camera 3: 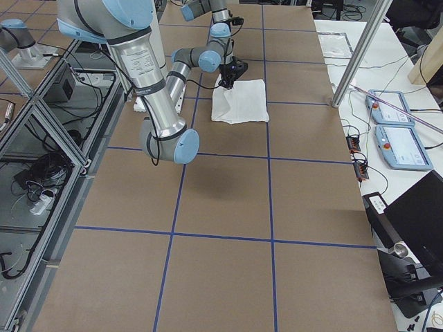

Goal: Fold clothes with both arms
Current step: 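Lift the near end with both grippers and carry it away from the robot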

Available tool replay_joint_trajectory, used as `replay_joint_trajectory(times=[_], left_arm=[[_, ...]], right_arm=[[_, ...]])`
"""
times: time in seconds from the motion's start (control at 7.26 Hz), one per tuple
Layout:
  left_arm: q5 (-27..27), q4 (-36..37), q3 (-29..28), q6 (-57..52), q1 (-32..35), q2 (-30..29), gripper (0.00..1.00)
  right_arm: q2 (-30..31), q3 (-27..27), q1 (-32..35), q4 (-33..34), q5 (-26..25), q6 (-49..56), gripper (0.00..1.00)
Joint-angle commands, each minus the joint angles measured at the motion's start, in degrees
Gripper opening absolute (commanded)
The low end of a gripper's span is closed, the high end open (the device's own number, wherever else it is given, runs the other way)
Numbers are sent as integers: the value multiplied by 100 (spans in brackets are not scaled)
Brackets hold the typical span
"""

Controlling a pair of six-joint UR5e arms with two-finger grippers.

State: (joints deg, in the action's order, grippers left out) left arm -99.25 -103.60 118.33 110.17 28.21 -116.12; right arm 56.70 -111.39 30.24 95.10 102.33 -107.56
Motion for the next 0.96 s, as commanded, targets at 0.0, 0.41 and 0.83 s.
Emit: replay_joint_trajectory(times=[0.0,0.41,0.83], left_arm=[[2,-29,-362,-83,132,-16,0],[11,-1179,-1406,-92,272,-147,0],[-7,-1242,-1838,-144,598,-315,0]], right_arm=[[-212,905,201,-736,6,94,0],[-396,1286,333,-826,138,130,0],[-441,1461,325,-826,357,130,0]])
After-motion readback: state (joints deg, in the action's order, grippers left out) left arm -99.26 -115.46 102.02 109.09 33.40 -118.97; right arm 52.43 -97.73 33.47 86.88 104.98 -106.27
